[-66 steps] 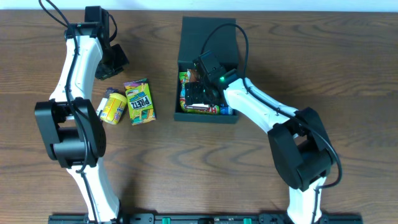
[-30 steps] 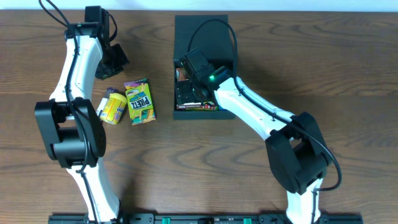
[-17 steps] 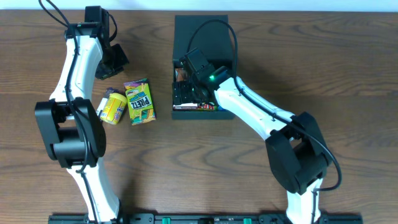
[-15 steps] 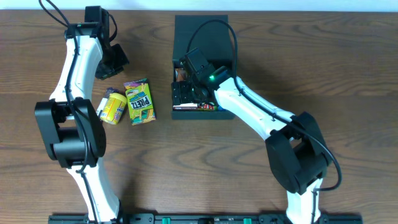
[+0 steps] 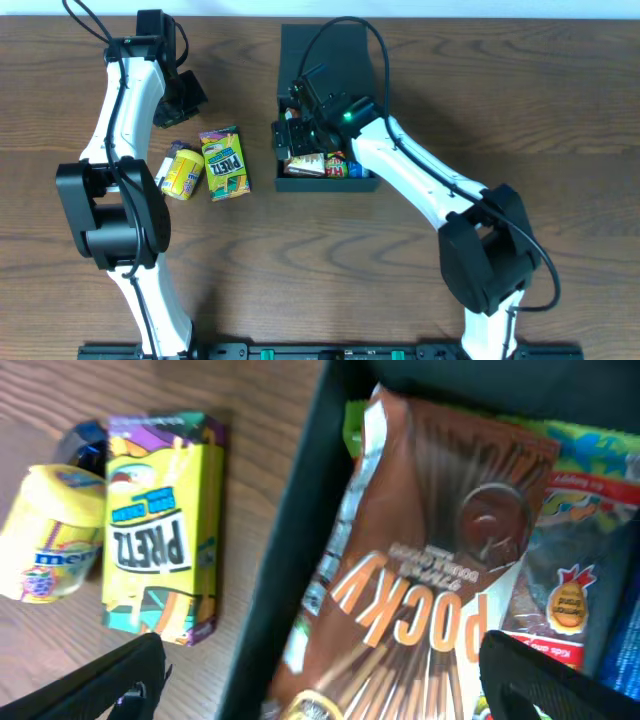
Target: Pack container
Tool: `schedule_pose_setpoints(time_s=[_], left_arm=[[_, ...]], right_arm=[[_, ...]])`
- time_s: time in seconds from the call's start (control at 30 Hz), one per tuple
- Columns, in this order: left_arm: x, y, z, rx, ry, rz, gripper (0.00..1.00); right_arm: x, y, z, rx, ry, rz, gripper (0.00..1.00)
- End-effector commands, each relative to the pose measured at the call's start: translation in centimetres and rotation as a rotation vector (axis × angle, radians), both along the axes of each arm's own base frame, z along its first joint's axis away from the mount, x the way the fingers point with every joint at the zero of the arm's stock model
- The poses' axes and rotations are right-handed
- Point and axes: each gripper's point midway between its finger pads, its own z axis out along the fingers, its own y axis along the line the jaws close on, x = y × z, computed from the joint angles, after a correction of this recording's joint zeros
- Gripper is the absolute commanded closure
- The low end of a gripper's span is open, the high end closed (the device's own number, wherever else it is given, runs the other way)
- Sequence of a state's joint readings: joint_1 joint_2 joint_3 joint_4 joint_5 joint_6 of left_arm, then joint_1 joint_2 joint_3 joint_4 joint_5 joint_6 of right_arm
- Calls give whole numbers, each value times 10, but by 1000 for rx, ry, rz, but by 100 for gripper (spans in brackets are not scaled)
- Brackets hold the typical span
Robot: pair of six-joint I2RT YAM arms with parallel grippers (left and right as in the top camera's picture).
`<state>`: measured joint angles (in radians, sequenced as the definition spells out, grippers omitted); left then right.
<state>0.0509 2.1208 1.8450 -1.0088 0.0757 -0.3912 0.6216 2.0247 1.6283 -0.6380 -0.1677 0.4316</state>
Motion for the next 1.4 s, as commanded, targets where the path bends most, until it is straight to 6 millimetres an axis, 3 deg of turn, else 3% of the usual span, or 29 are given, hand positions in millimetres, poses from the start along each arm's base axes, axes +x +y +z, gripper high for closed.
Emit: schedule_pose_setpoints(time_s=[0.0, 0.1, 0.2, 0.23, 0.3, 0.37, 0.47, 0.9, 1.13, 1.37], left_arm=[[-1, 0, -4, -1, 11, -14, 93], [-1, 0, -4, 0, 11, -18, 93], [-1, 0, -4, 1, 11, -21, 93], [-1, 0, -4, 0, 12, -21, 93], [-2, 0, -5, 1, 13, -21, 93], [-2, 0, -5, 0, 14, -21, 93], [-2, 0, -5, 0, 14, -21, 93], [-2, -1, -5, 0, 14, -23, 92], [-2, -9, -5, 0, 14, -40, 92], [-1, -15, -5, 0, 14, -54, 92]], right_arm=[[7, -1, 28, 31, -57, 17, 1], [9, -4, 27, 28, -53, 10, 2], [13, -9, 28, 28, -54, -4, 12], [14, -12, 27, 26, -54, -9, 22], [20, -18, 27, 17, -61, -29, 55], [26, -23, 28, 17, -75, -44, 81], [33, -21, 24, 26, -89, -48, 98], [44, -10, -35, 3, -43, -22, 99], [53, -4, -38, 24, -74, -21, 99], [49, 4, -52, 45, -47, 11, 99]])
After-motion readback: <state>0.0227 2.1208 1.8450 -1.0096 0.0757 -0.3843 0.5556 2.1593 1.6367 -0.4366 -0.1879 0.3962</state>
